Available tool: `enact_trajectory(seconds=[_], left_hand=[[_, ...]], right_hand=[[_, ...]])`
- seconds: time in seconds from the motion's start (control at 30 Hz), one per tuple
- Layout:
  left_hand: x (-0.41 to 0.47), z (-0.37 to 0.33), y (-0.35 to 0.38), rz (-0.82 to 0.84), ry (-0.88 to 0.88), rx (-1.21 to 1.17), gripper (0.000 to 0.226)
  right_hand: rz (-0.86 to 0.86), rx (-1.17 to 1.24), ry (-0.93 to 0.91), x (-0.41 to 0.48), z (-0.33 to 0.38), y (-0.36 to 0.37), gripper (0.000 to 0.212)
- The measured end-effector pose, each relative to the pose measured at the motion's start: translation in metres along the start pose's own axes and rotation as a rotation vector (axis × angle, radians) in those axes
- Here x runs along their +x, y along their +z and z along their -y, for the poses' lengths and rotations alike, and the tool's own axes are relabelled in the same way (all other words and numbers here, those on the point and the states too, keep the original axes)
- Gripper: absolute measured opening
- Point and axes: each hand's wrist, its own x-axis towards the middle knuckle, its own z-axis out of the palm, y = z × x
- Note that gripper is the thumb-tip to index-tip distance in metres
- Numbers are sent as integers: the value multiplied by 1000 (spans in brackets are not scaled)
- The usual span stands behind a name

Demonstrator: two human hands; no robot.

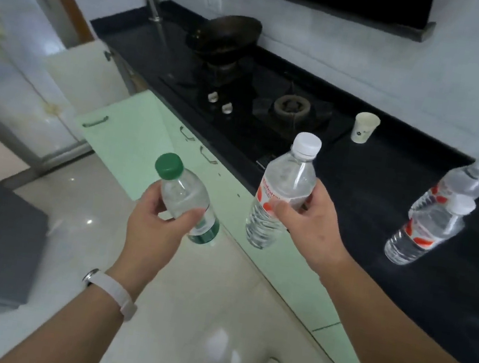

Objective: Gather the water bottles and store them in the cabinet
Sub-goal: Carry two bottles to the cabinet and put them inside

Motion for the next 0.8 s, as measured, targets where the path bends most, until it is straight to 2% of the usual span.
enact_trajectory(seconds=[0.23, 0.33, 0.43, 0.7, 0.8], left_hand=[[10, 12, -60, -180, -38, 60, 40], [23, 25, -96, -243, -75, 78, 42], [41, 44, -133, -286, -95, 78, 42], [125, 99, -266, -324, -126, 28, 38], [159, 114, -321, -327, -136, 22, 42]], right_hand=[[161, 25, -11, 36, 5, 66, 39], [216, -2, -6, 48, 8, 106, 46], [266, -43, -7, 58, 12, 149, 43], [224, -128, -72, 91, 31, 312, 32], [256, -152, -92, 105, 43, 377, 29]])
